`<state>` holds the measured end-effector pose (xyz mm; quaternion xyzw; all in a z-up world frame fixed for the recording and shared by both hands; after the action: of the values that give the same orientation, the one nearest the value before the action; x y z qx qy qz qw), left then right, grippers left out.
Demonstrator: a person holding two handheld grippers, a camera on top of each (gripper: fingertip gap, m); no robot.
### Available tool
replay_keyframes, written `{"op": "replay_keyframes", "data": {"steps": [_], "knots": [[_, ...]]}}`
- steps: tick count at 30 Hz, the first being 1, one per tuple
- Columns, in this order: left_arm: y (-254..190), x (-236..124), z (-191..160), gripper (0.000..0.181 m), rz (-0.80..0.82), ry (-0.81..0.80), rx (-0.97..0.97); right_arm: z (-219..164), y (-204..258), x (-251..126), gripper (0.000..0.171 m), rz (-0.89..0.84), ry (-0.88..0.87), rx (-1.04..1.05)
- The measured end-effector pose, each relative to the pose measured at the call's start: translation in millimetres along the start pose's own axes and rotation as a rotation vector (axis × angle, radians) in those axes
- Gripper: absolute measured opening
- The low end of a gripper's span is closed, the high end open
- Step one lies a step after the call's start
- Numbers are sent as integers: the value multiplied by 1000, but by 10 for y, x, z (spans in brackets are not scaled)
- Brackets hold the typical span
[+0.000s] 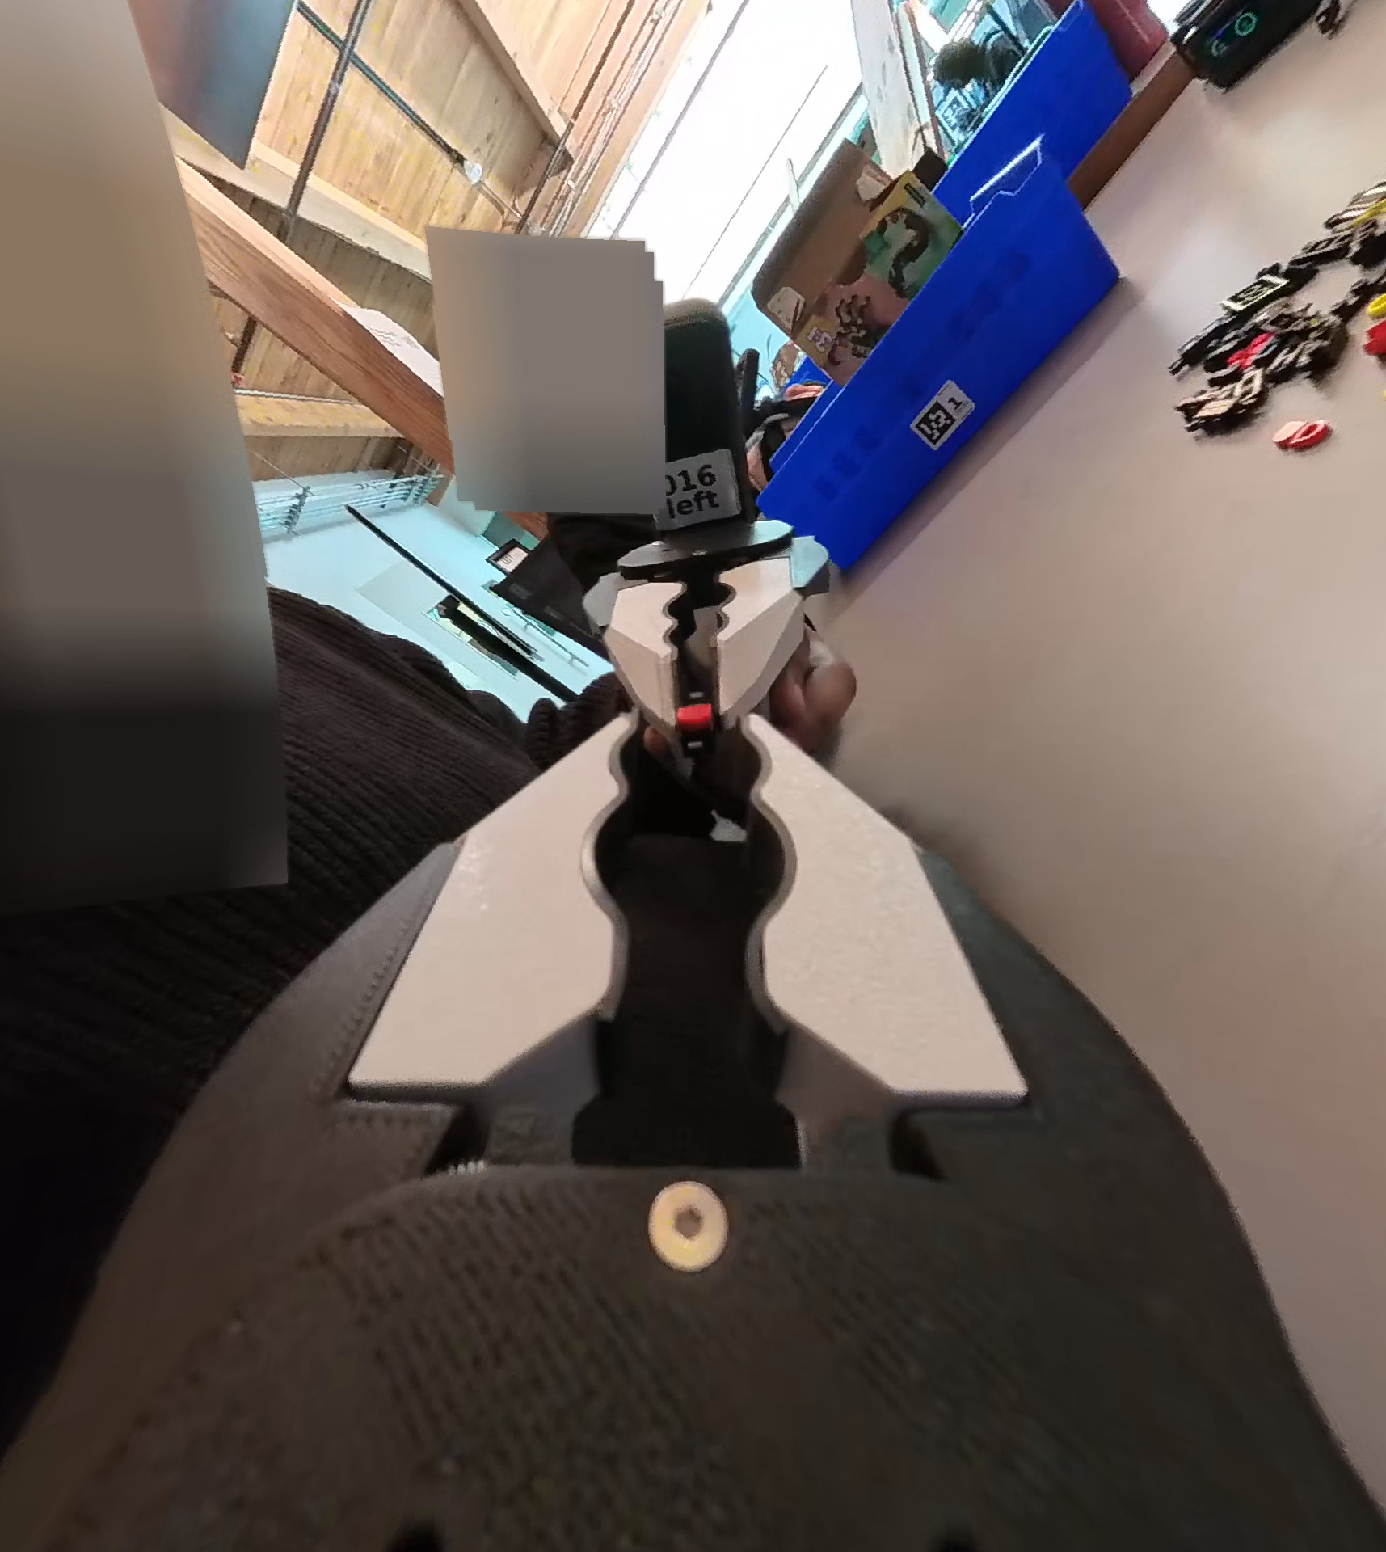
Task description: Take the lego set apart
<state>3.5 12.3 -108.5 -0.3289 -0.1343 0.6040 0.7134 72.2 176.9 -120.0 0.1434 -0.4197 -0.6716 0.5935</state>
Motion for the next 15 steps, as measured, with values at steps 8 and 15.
{"op": "replay_keyframes", "data": {"steps": [8, 15], "knots": [[13, 17, -25, 4, 0, 38, -21, -25, 28, 24, 8, -73, 107, -142], [-11, 37, -56, 3, -6, 70, -5, -37, 47, 34, 9, -85, 143, -193]]}}
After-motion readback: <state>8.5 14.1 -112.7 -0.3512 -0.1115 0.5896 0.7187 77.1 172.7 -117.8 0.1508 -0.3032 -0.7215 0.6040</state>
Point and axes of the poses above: each gripper's, where its closed fingertips meet, x out along the fingers, z out of its top, y = z × x across the jaws, the point moved 9 cm from there along -x, back along the fingers, and after that the axes turned 14 degrees about z, right-handed, at the moved point
